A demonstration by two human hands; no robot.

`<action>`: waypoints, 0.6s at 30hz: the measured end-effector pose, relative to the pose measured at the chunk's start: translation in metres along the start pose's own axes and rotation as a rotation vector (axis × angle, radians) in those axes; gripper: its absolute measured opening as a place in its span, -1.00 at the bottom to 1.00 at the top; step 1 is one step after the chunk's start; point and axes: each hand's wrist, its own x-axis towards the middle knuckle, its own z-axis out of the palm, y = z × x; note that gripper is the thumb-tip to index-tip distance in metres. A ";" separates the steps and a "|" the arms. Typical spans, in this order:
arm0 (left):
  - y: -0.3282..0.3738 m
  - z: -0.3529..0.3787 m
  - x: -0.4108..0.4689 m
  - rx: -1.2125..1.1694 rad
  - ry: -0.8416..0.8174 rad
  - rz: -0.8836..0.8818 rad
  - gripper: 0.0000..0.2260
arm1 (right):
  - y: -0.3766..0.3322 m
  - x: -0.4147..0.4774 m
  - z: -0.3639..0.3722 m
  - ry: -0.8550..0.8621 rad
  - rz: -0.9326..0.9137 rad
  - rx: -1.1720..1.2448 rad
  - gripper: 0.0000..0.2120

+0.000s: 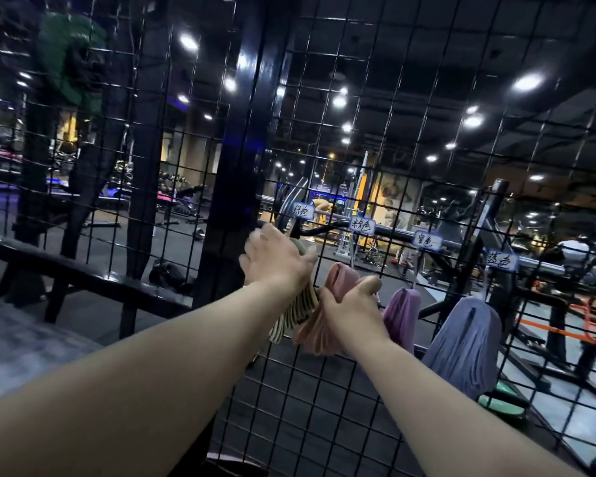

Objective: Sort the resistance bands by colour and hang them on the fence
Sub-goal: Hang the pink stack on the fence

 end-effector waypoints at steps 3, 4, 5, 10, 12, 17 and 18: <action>0.004 0.012 0.008 0.045 -0.065 -0.043 -0.26 | -0.003 0.006 0.003 0.053 -0.019 -0.075 -0.45; 0.004 0.014 0.008 0.061 -0.085 -0.046 -0.25 | -0.004 0.007 0.003 0.059 -0.026 -0.083 -0.45; 0.004 0.016 0.008 0.070 -0.100 -0.045 -0.25 | -0.005 0.010 0.003 0.061 -0.034 -0.087 -0.46; 0.000 0.015 0.010 -0.062 -0.104 -0.025 -0.41 | -0.011 0.020 0.001 0.068 -0.014 -0.100 -0.47; -0.005 0.013 0.013 -0.183 -0.097 -0.022 -0.54 | -0.010 0.022 -0.001 0.074 -0.022 -0.099 -0.49; -0.025 0.009 0.015 -0.462 -0.185 0.042 -0.58 | -0.006 0.021 0.000 0.069 -0.058 -0.044 -0.67; -0.029 0.009 0.016 -0.480 -0.194 0.050 -0.58 | -0.005 0.021 0.002 0.069 -0.066 -0.027 -0.70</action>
